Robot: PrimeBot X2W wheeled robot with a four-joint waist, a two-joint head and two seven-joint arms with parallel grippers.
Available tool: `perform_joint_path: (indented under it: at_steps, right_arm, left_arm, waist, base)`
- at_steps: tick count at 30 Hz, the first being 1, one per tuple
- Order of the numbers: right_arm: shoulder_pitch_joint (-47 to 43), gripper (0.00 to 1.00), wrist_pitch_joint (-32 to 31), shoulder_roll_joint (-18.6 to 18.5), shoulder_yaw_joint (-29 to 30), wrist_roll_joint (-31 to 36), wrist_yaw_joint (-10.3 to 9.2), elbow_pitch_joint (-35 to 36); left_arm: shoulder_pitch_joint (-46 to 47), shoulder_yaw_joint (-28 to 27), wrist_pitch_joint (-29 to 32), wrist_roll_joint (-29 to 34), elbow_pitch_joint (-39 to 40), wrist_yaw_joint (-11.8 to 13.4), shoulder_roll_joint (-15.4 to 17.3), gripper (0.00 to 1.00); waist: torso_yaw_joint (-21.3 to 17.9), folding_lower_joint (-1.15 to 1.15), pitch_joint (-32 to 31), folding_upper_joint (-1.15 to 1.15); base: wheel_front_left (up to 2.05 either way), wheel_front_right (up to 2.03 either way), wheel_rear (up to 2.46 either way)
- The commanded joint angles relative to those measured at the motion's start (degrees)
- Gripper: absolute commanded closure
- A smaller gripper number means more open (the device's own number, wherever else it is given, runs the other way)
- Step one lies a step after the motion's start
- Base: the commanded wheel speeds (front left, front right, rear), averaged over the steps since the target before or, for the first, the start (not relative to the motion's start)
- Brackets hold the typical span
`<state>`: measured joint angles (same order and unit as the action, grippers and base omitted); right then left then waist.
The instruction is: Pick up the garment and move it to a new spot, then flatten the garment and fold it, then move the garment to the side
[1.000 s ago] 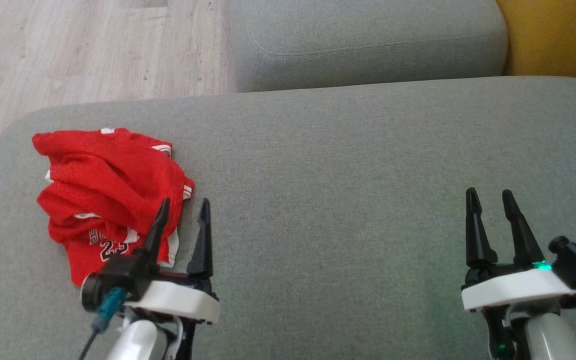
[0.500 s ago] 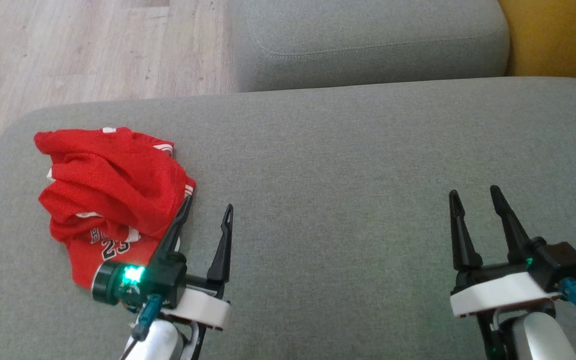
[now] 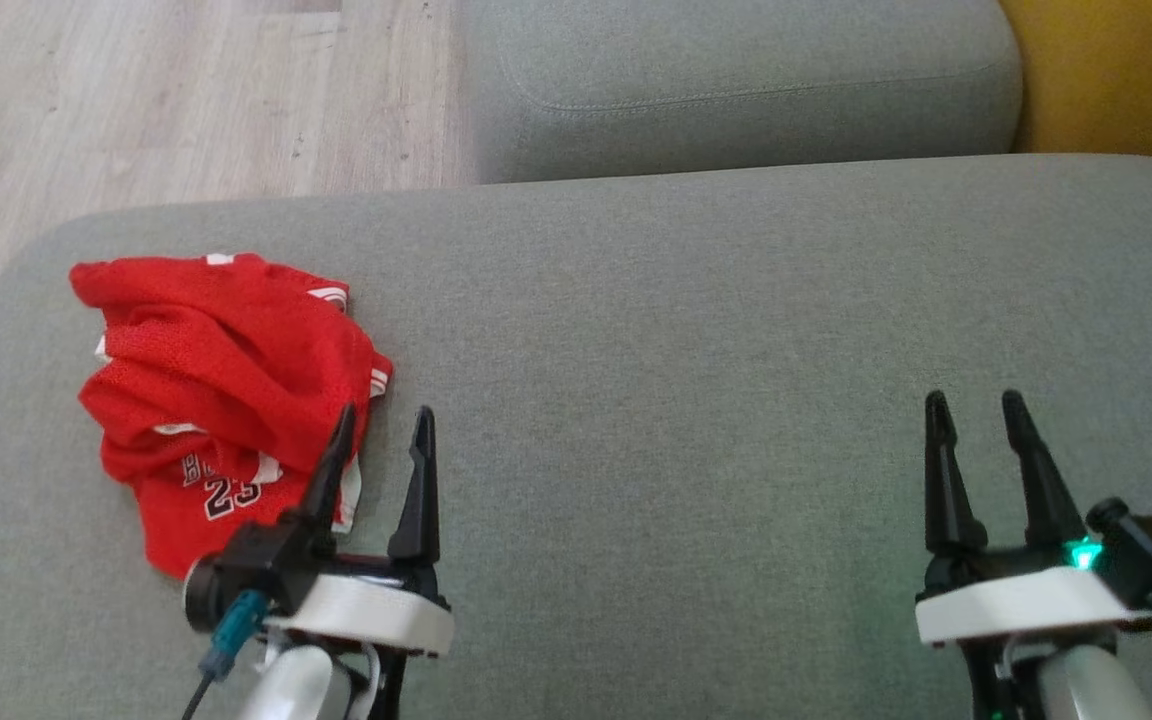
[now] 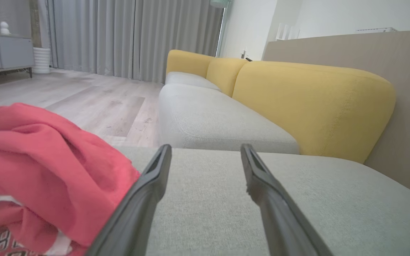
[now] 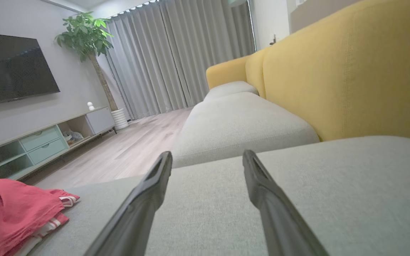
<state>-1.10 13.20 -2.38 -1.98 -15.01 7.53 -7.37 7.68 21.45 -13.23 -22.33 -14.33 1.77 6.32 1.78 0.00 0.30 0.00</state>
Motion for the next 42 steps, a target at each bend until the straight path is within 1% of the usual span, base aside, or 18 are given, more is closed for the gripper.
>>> perform_joint_path:
  at_steps: [1,3,7,10,16,22,30,35,42]
  right_arm:
    - [0.98,0.0,1.03,-0.48,-1.64,0.13,-0.04,1.24]
    - [0.86,0.0,1.36,-0.49,-2.06,0.74,-0.04,0.19]
    - [1.12,0.0,1.8,-0.5,-2.5,1.52,-0.04,-1.42]
    - [1.37,0.0,1.8,-0.5,-2.48,0.99,-0.04,-1.76]
    - [1.57,0.0,1.8,-0.5,-2.39,0.47,-0.04,-1.66]
    - [1.42,0.0,1.8,-0.5,-2.53,0.12,-0.04,-1.49]
    - [1.38,0.0,1.8,-0.5,-4.6,-0.11,-0.04,-1.06]
    - [1.33,0.0,1.8,-0.5,-6.48,-0.4,-0.04,-0.74]
    - [1.02,0.0,1.8,-0.5,-8.94,-0.6,-0.04,-0.88]
  left_arm:
    - [1.57,-2.35,-0.99,0.5,0.98,-0.61,-0.24,0.0]
    - [1.17,-2.68,-1.33,-0.24,-1.08,-2.08,-0.81,0.0]
    - [1.56,-2.62,-1.77,-0.84,-5.52,-3.89,-1.4,0.0]
    - [2.26,-3.07,-1.77,-1.18,-7.03,-4.36,-1.71,0.0]
    - [2.77,-3.88,-1.77,-0.9,-7.61,-4.88,-2.26,0.0]
    - [2.81,-4.51,-1.77,-0.2,-7.86,-5.03,-2.55,0.0]
    - [2.85,-5.85,-1.77,1.28,-8.02,-4.6,-2.84,0.0]
    - [2.4,-7.24,-1.77,2.4,-7.93,-3.9,-2.78,0.0]
    - [1.48,-8.75,-1.77,3.33,-7.99,-3.74,-2.67,0.0]
  waist:
    - [-0.04,0.0,-0.03,0.0]
    - [-0.1,0.0,0.01,0.0]
    - [-0.28,0.0,0.0,0.0]
    - [-0.35,0.0,0.0,0.0]
    - [-0.22,0.0,-0.11,0.0]
    - [0.77,0.0,-0.11,0.0]
    - [4.63,0.0,-0.24,0.0]
    - [7.81,0.0,-0.44,0.0]
    - [12.52,0.0,-1.13,0.0]
  base:
    - [0.0,0.0,0.0]
    - [0.0,0.0,0.0]
    - [0.0,0.0,0.0]
    - [0.0,0.0,0.0]
    - [0.0,0.0,0.0]
    - [0.0,0.0,0.0]
    - [0.0,0.0,0.0]
    - [0.0,0.0,0.0]
    - [0.0,0.0,0.0]
